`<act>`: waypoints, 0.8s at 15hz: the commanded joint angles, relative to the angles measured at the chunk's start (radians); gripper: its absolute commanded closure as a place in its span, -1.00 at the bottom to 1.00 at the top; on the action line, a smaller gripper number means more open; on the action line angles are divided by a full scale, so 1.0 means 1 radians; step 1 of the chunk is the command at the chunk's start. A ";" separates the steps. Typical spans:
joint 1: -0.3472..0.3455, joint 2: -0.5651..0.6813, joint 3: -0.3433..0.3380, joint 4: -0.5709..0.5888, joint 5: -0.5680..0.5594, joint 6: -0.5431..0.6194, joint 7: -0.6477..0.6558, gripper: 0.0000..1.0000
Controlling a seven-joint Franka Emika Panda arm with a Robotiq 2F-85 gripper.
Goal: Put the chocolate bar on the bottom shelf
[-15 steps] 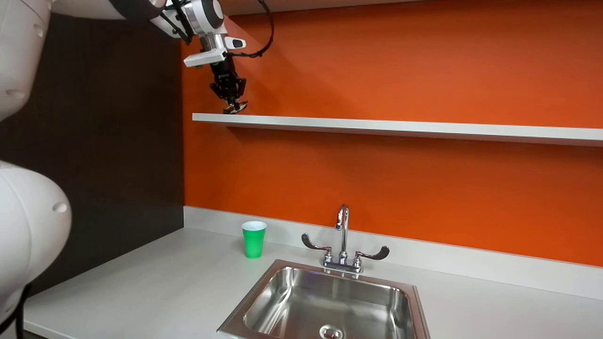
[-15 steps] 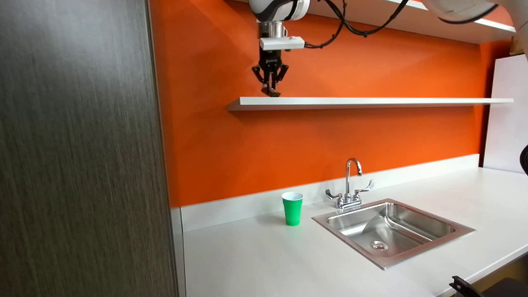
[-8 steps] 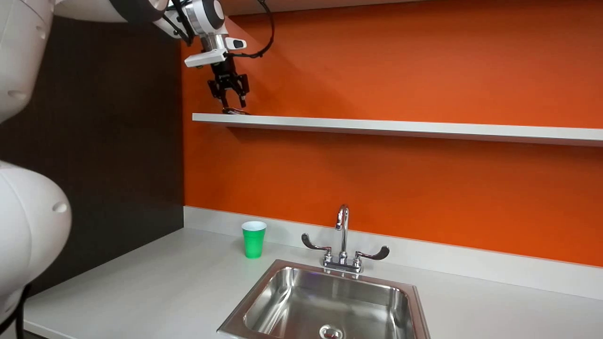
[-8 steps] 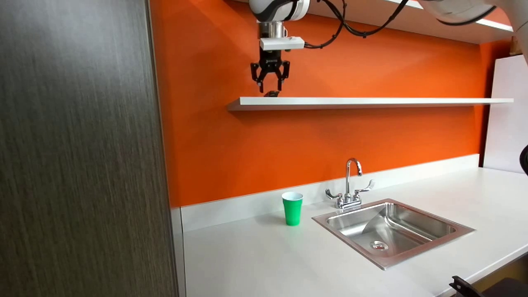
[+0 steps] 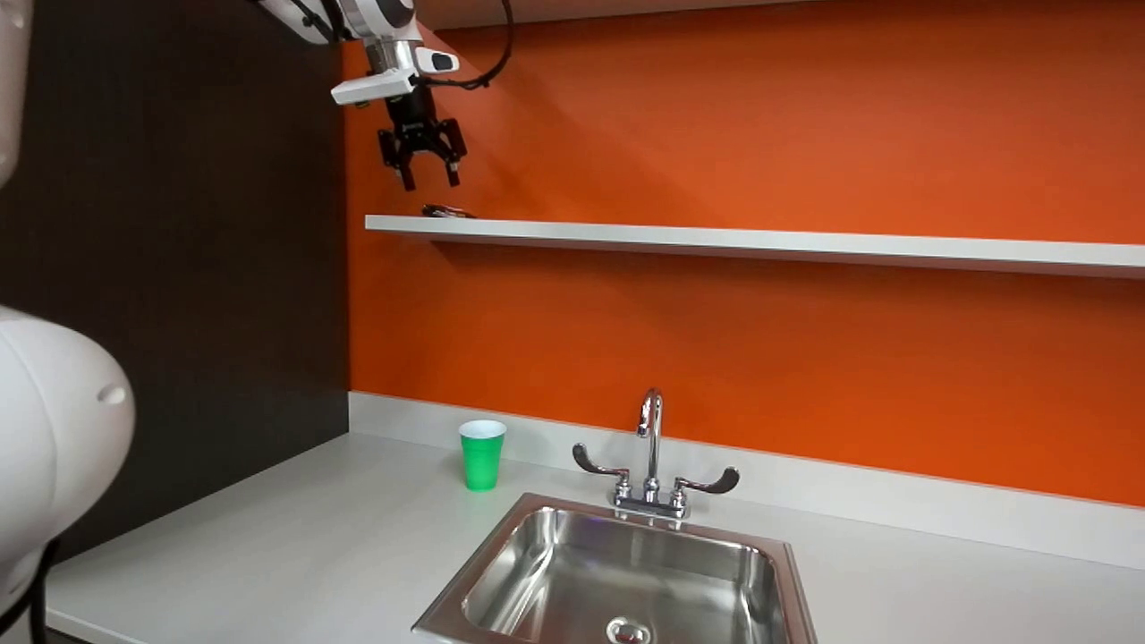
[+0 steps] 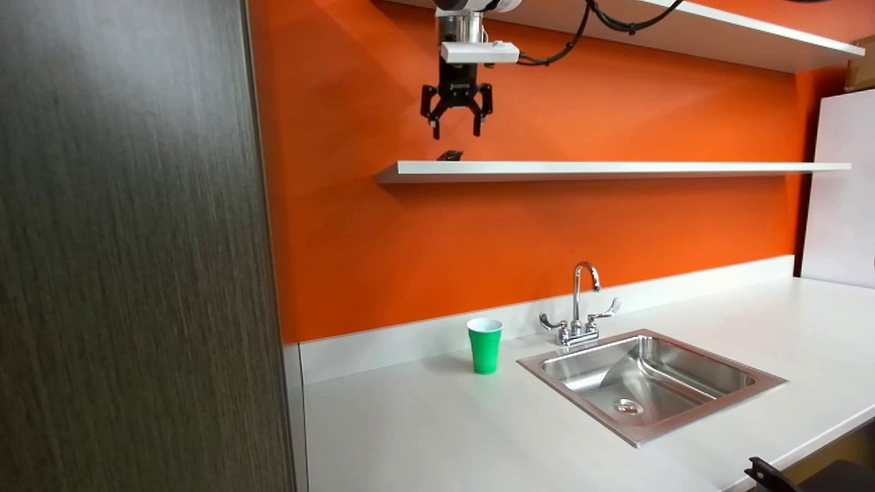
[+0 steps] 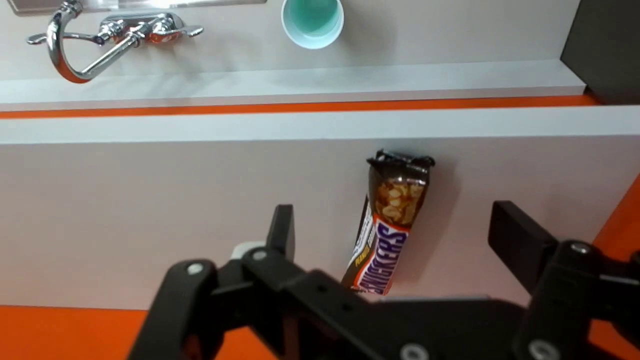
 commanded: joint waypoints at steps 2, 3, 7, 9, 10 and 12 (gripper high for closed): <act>-0.009 -0.207 0.001 -0.268 0.053 0.013 -0.016 -1.00; -0.006 -0.241 -0.001 -0.314 0.057 0.012 -0.014 -1.00; -0.013 -0.383 0.001 -0.508 0.082 0.011 -0.014 -1.00; -0.017 -0.441 0.000 -0.598 0.093 0.008 -0.023 -1.00; -0.018 -0.468 0.000 -0.649 0.100 0.011 -0.030 -1.00; -0.020 -0.507 -0.001 -0.737 0.101 0.021 -0.039 -1.00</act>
